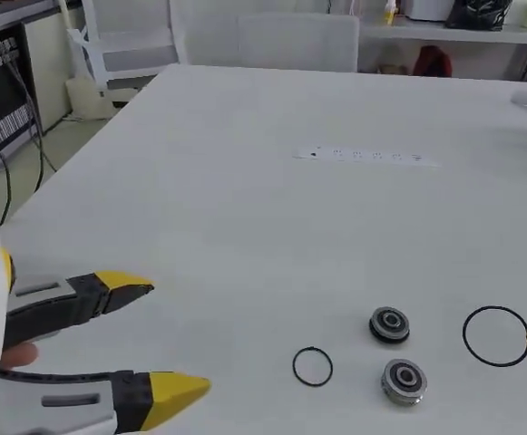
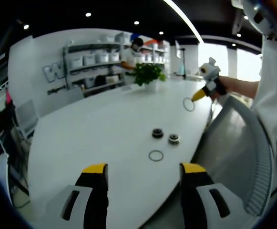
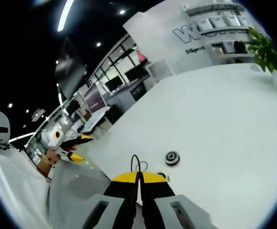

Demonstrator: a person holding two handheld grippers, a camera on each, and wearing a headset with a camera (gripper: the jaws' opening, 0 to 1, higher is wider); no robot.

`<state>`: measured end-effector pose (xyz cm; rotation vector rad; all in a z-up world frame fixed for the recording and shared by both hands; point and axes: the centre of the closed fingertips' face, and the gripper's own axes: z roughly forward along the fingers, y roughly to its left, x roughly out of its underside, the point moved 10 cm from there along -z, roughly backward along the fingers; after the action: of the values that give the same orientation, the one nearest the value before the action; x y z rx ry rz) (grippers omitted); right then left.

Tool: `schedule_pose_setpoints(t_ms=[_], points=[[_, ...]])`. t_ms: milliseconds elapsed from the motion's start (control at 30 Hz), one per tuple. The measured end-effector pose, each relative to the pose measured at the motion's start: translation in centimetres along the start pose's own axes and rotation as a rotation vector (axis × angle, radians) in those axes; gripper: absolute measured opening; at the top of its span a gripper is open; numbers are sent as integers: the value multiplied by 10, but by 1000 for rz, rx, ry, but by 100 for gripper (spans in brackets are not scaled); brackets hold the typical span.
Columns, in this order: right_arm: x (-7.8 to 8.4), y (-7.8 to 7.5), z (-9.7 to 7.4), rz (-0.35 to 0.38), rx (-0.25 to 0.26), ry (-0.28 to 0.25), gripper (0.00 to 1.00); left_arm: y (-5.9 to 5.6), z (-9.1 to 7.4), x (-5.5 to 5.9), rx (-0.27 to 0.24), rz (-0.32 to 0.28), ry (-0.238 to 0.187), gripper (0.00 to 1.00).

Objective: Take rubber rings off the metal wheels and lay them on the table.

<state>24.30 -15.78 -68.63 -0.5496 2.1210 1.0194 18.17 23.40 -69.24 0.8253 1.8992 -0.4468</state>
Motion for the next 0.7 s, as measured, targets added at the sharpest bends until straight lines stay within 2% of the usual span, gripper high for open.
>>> schedule_pose_setpoints(t_ms=[167,400,600,700], points=[[-5,8,11,-70,15,31,0,3,-5,6,-4,2,0,63],[-9,20,29,-132,10,95,0,5,-10,9,2,8,5,65],[-16,29,44,-173,10,131,0,11,-10,8,5,-1,-5,71],[-18,31,51,-194,3,155,0,11,-8,10,18,-8,10,75]])
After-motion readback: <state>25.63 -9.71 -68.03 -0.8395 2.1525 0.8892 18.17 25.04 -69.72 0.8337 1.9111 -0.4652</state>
